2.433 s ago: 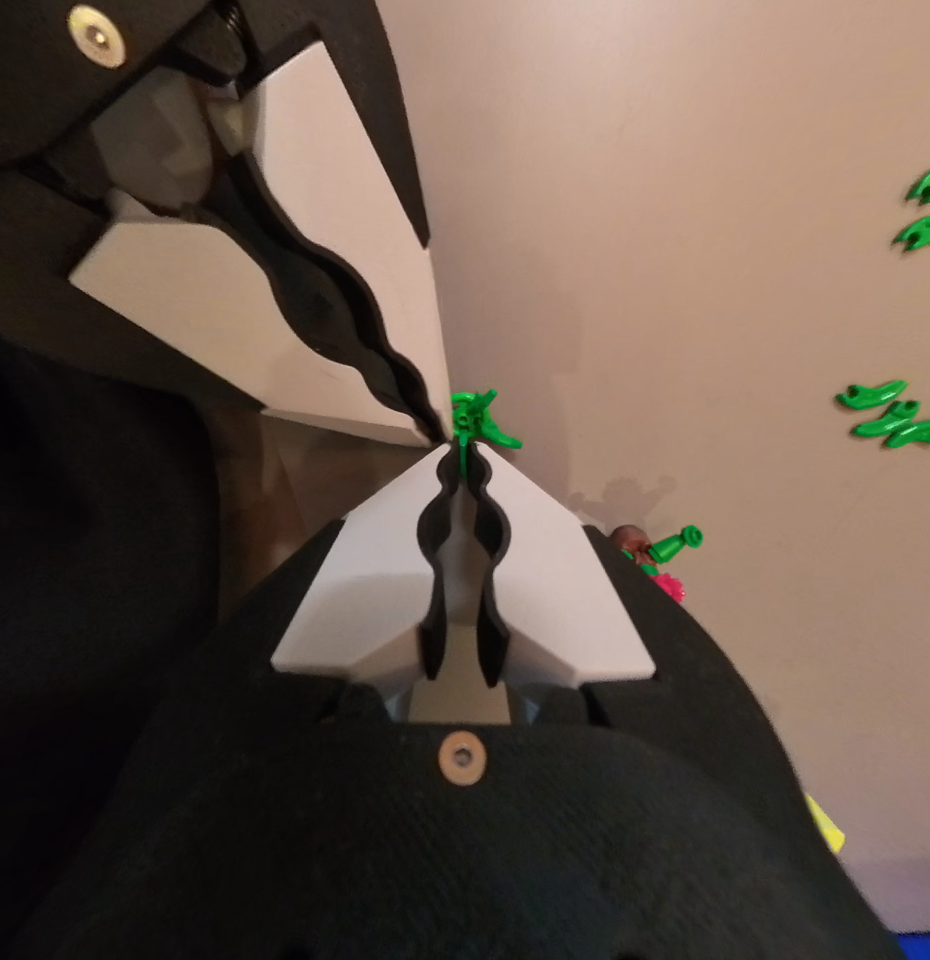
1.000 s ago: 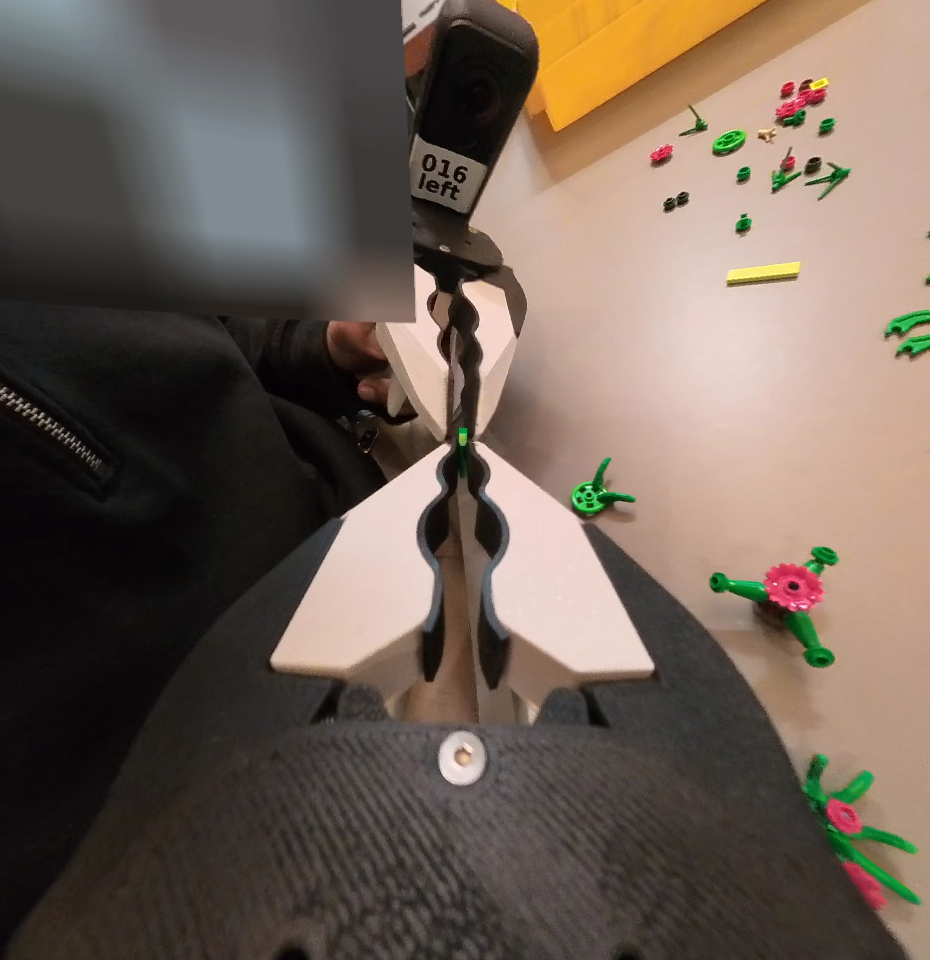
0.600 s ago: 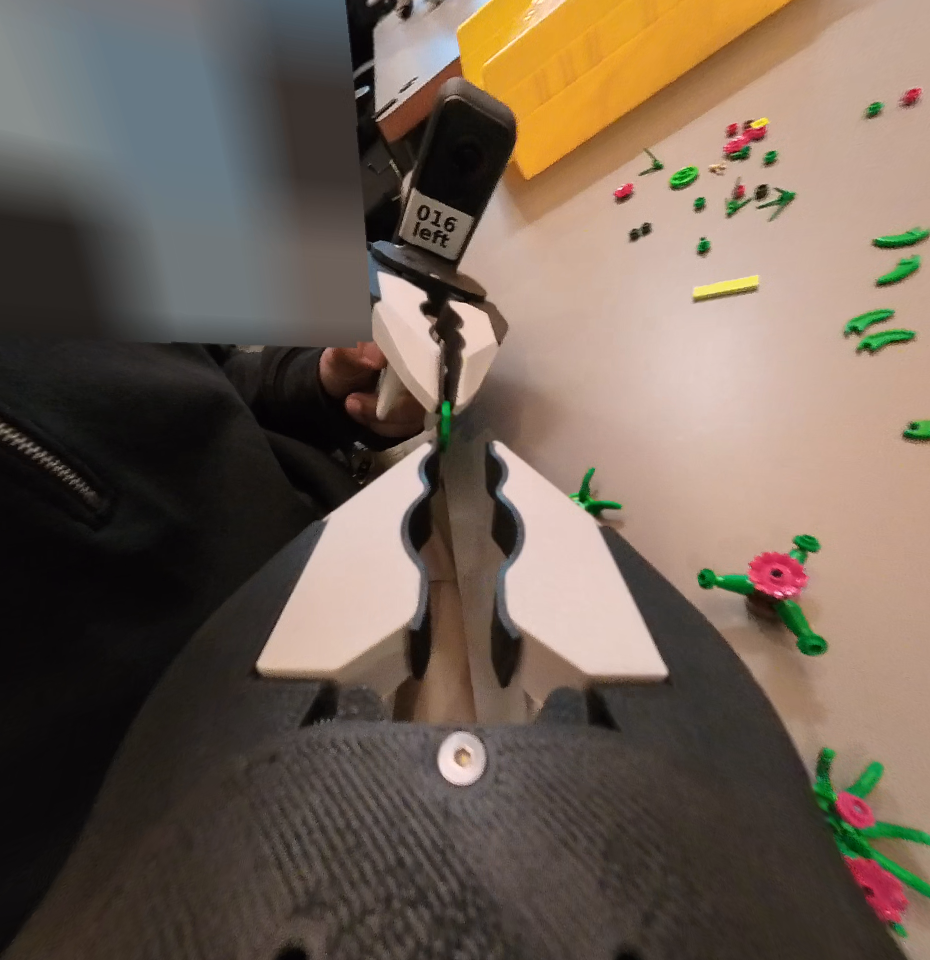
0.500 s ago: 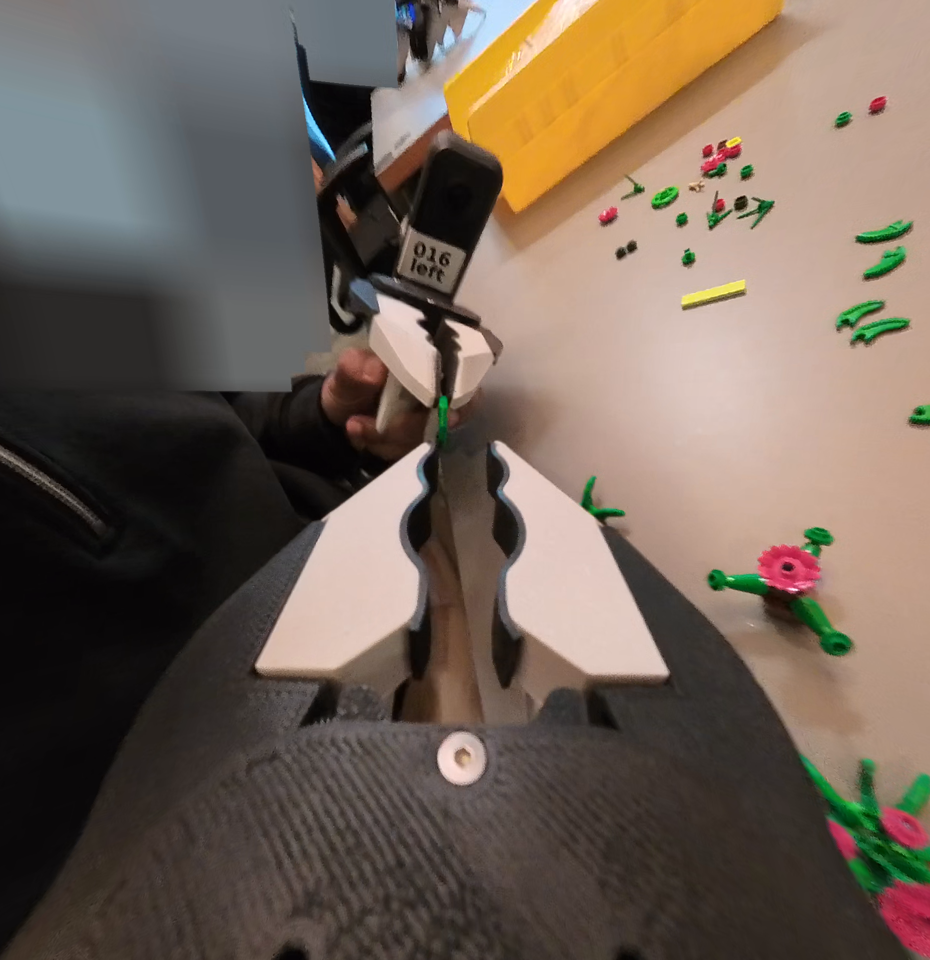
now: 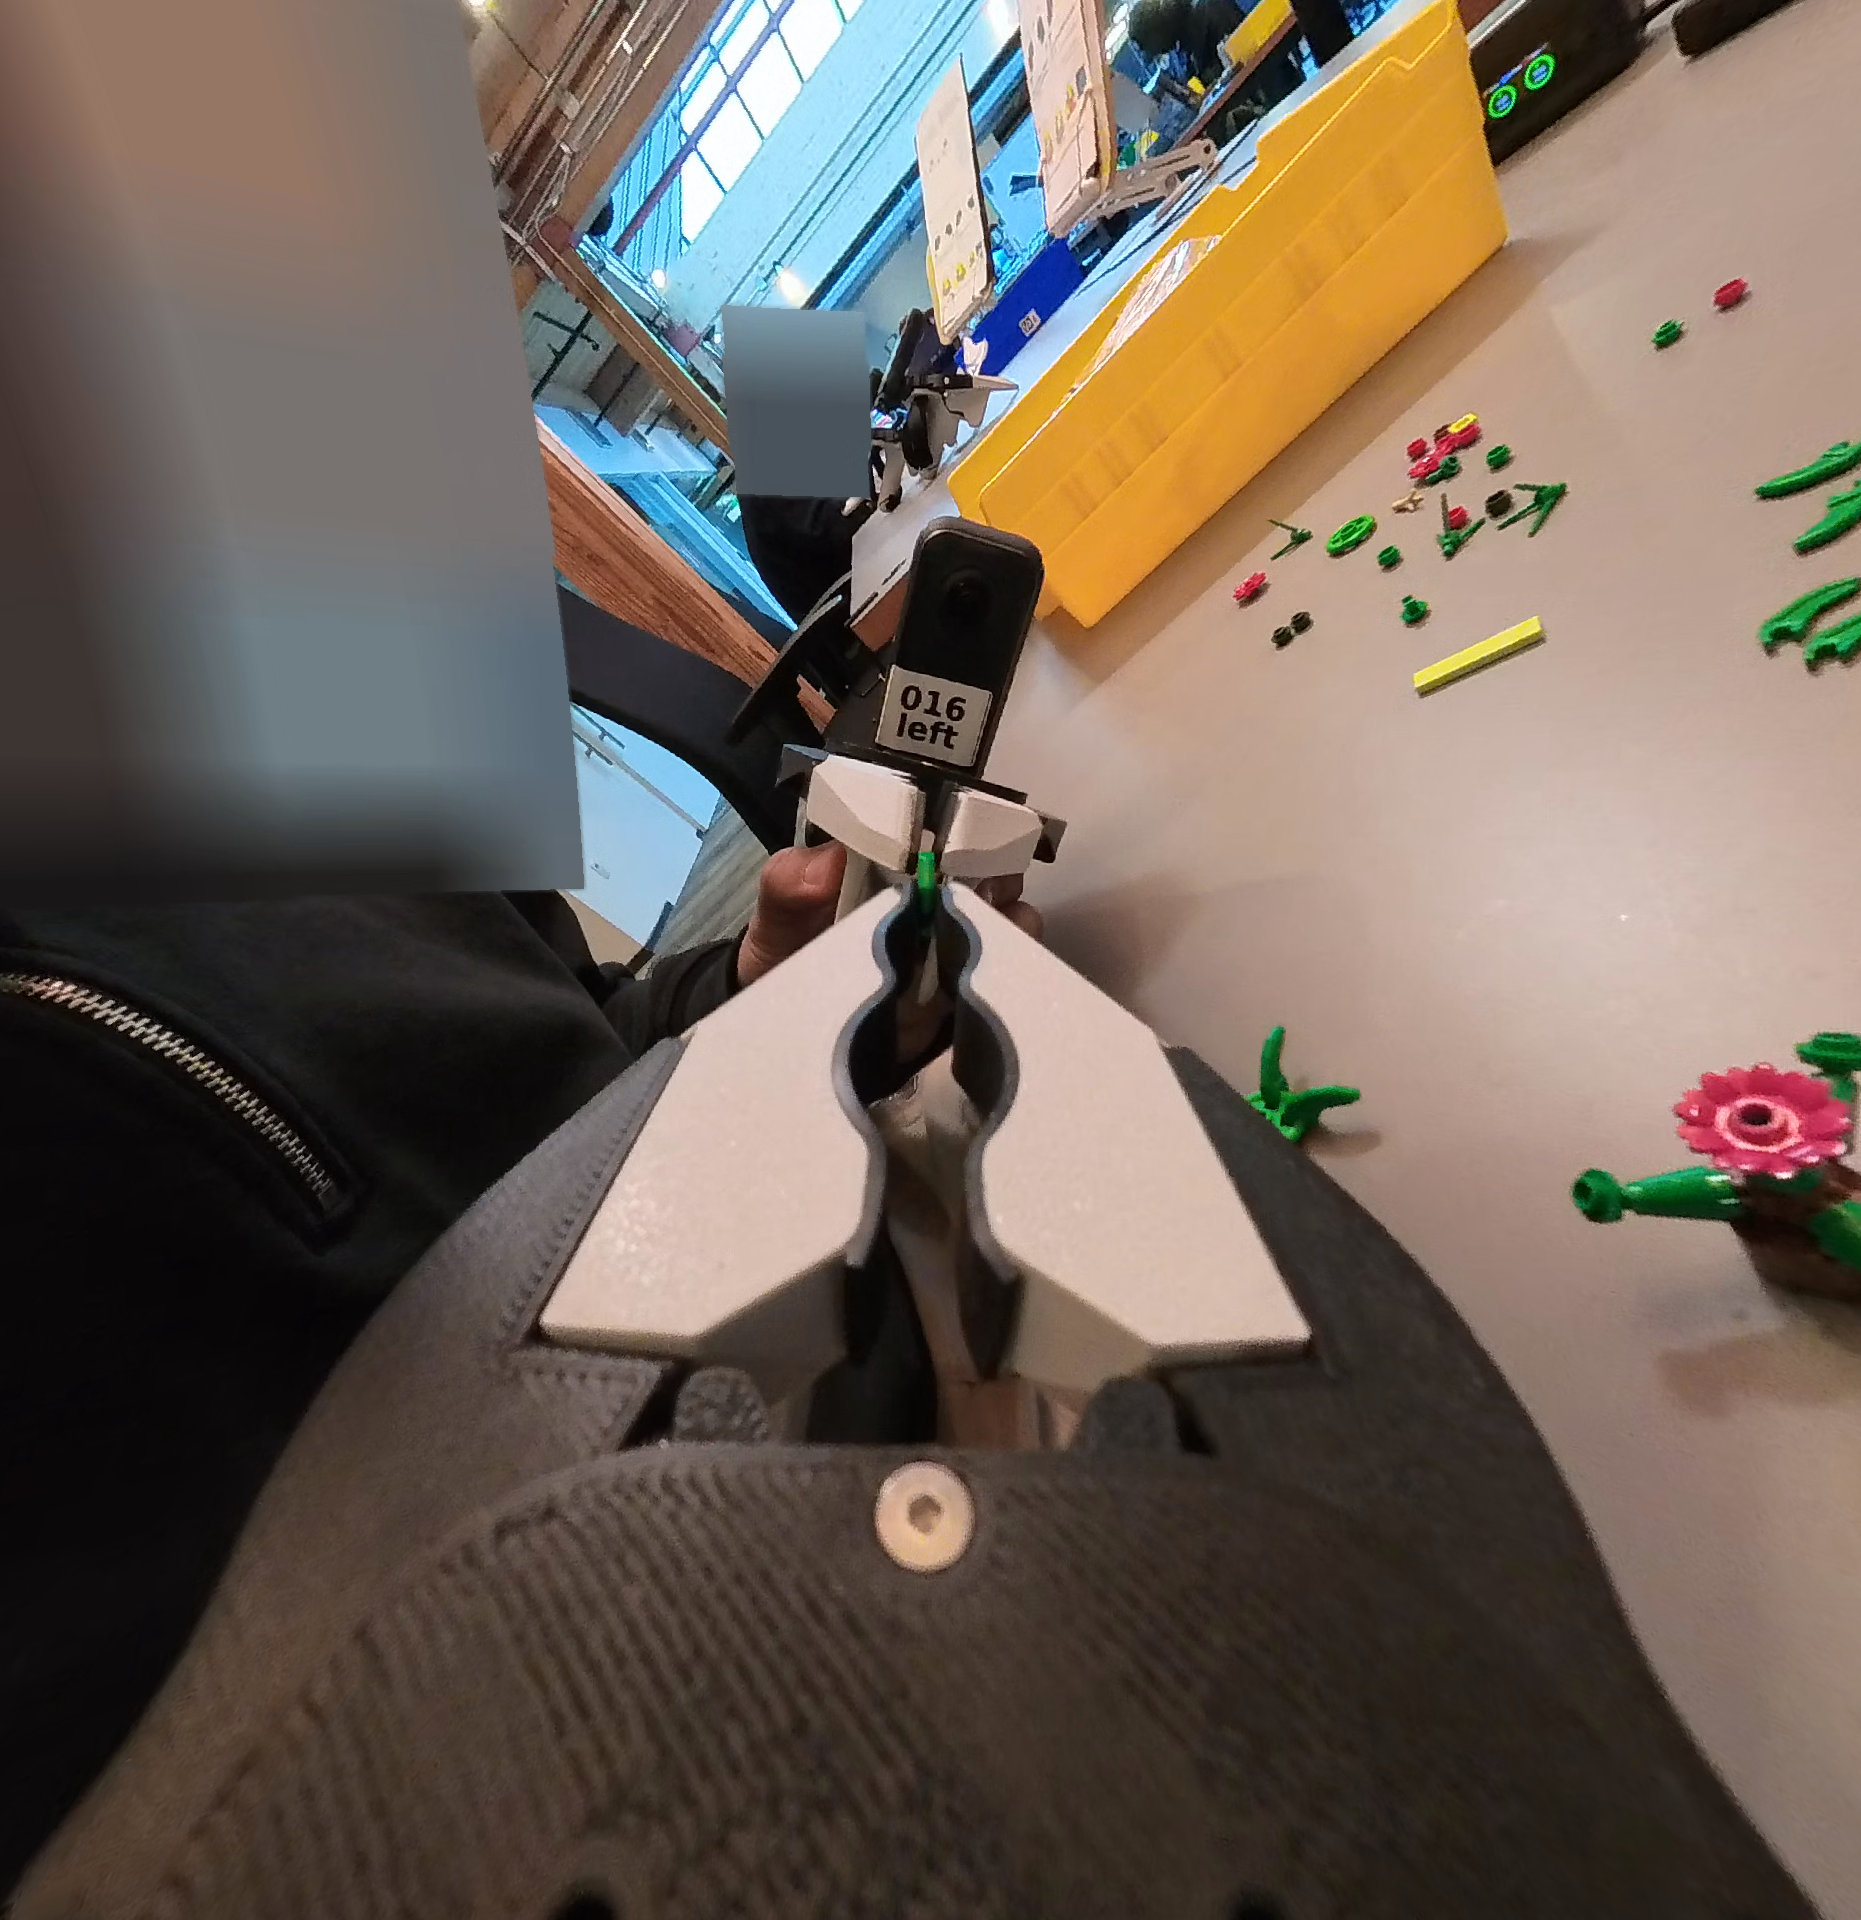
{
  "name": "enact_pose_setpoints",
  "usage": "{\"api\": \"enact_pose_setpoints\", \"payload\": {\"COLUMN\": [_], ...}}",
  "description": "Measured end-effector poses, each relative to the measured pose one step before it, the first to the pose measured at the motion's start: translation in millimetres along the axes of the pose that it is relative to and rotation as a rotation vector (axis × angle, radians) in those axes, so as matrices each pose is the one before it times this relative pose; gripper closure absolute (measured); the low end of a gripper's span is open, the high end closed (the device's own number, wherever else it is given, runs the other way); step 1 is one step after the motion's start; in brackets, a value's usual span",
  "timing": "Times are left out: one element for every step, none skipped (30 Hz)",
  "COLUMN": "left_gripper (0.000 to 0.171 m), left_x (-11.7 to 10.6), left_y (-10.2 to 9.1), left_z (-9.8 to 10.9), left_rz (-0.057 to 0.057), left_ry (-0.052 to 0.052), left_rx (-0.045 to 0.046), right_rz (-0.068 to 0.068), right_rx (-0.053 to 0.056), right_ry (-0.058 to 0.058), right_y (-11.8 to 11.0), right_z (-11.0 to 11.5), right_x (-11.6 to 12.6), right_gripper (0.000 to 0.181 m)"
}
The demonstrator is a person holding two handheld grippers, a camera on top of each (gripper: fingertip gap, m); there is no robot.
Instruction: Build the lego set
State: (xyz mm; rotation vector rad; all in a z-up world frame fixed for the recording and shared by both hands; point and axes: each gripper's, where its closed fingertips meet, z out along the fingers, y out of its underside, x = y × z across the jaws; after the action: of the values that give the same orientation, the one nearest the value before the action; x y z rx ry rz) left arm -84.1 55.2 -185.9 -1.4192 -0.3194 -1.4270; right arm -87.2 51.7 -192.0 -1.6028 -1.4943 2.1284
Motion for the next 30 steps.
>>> {"api": "enact_pose_setpoints", "payload": {"left_gripper": [0.171, 0.171, 0.171, 0.171, 0.171, 0.171, 0.171, 0.171, 0.171, 0.171, 0.171, 0.171, 0.171, 0.171, 0.171, 0.171, 0.171, 0.171, 0.171, 0.171, 0.171, 0.171, 0.171, 0.171, 0.171, 0.171, 0.171, 0.171, 0.171, 0.171], "left_x": [-0.14, -0.05, -0.03, 0.49, -0.02, -0.56, -0.37, -0.91, -2.35, -3.77, -6.31, -8.52, -9.23, -9.55, -7.63, -4.78, -1.83, -0.53, -1.14, -2.62, -3.07, -1.09, -0.49, -1.14, -0.78, -0.57, 0.09, -0.15, -0.2, 0.16], "left_y": [0.72, 1.08, 0.34, -0.52, 0.3, 0.49, 0.1, 0.2, 0.44, 0.57, 1.18, 2.17, 3.88, 5.87, 6.25, 5.28, 4.12, 4.4, 5.43, 5.16, 3.06, 0.55, 0.64, 2.2, 3.05, 2.41, 0.79, 0.02, 0.05, 0.07], "left_z": [0.15, 0.37, 0.26, -0.17, -0.05, 0.12, 0.25, 0.25, -0.27, -0.95, -1.4, -1.4, -0.75, 0.39, 1.72, 2.7, 3.23, 3.61, 3.8, 3.42, 2.43, 1.77, 1.8, 2.25, 2.38, 1.91, 0.94, 0.24, 0.07, 0.11], "left_rz": [-0.0018, -0.001, -0.0014, -0.0011, 0.0027, 0.0064, 0.0081, 0.0123, 0.0195, 0.0296, 0.0375, 0.0523, 0.0657, 0.0688, 0.0683, 0.0584, 0.0391, 0.0203, 0.0115, 0.0127, 0.0112, 0.0123, 0.0115, 0.0086, 0.0091, 0.008, 0.0082, 0.0035, -0.0016, -0.0014], "left_ry": [0.0001, 0.0006, 0.0012, 0.0032, -0.0008, -0.007, -0.0076, -0.0134, -0.0253, -0.0389, -0.0602, -0.0783, -0.087, -0.0909, -0.0794, -0.0609, -0.0389, -0.023, -0.0194, -0.0265, -0.0302, -0.0186, -0.013, -0.0155, -0.0119, -0.0117, -0.0067, -0.0056, -0.0005, 0.0023], "left_rx": [-0.00396, -0.00587, 0.00079, 0.00446, -0.0026, -0.00544, -0.00381, -0.00468, -0.00738, -0.01136, -0.01969, -0.02957, -0.04071, -0.05285, -0.05225, -0.03891, -0.02609, -0.02375, -0.02973, -0.02796, -0.01945, -0.00966, -0.01174, -0.01897, -0.02274, -0.02003, -0.00902, -0.00093, -0.00106, -0.00163], "right_rz": [0.0, 0.0003, 0.0, -0.0007, 0.0024, -0.0018, -0.0128, -0.0139, -0.0089, -0.0055, -0.0119, -0.0263, -0.0377, -0.0491, -0.0558, -0.0542, -0.0504, -0.0428, -0.0284, -0.0148, -0.0109, -0.014, -0.0122, -0.0046, -0.0009, 0.001, -0.0022, -0.0083, -0.0053, -0.0041], "right_rx": [0.0024, 0.003, 0.0027, -0.0012, -0.012, -0.0079, -0.0077, -0.0101, -0.0154, -0.0212, -0.0268, -0.041, -0.0629, -0.0704, -0.0723, -0.0737, -0.06, -0.0472, -0.0319, -0.0242, -0.0208, -0.0179, -0.015, -0.0049, -0.0045, -0.0082, -0.0093, -0.0057, -0.0059, -0.0089], "right_ry": [-0.0011, -0.0025, -0.0019, -0.0029, -0.0056, 0.0031, 0.008, 0.0106, 0.0159, 0.022, 0.0344, 0.054, 0.0678, 0.0712, 0.0705, 0.0601, 0.0448, 0.0304, 0.0157, 0.0043, 0.0062, 0.0112, 0.0028, 0.0009, -0.0026, -0.0052, -0.0003, 0.001, -0.0012, -0.0003], "right_y": [-0.41, -0.62, -0.69, -0.04, 1.17, 0.05, 0.04, 0.16, 0.36, 0.81, 1.33, 3.37, 6.82, 8.08, 8.66, 8.82, 7.09, 5.24, 2.94, 1.94, 1.62, 1.62, 1.5, 0.17, 0.15, 0.6, 0.76, 0.13, -0.12, 0.0], "right_z": [0.12, 0.24, 0.29, 0.15, 0.2, -0.19, -0.3, -0.24, -0.45, -0.84, -1.54, -1.64, -0.95, 0.25, 1.65, 3.15, 4.0, 4.37, 3.89, 3.32, 2.52, 1.89, 1.49, 1.11, 0.86, 0.71, 0.8, 0.41, 0.06, 0.03], "right_x": [0.07, -0.16, -0.09, -0.29, -0.6, 0.21, 0.33, 0.38, 1.46, 2.9, 4.9, 7.67, 9.54, 9.44, 8.41, 6.57, 3.73, 1.44, -0.42, -1.22, -0.26, 0.79, 0.06, 0.12, -0.09, -0.31, 0.34, 0.07, -0.28, 0.01], "right_gripper": [0.181, 0.181, 0.181, 0.181, 0.181, 0.181, 0.181, 0.181, 0.181, 0.181, 0.181, 0.181, 0.181, 0.181, 0.181, 0.181, 0.18, 0.181, 0.18, 0.18, 0.18, 0.18, 0.181, 0.181, 0.181, 0.181, 0.181, 0.181, 0.181, 0.181]}}
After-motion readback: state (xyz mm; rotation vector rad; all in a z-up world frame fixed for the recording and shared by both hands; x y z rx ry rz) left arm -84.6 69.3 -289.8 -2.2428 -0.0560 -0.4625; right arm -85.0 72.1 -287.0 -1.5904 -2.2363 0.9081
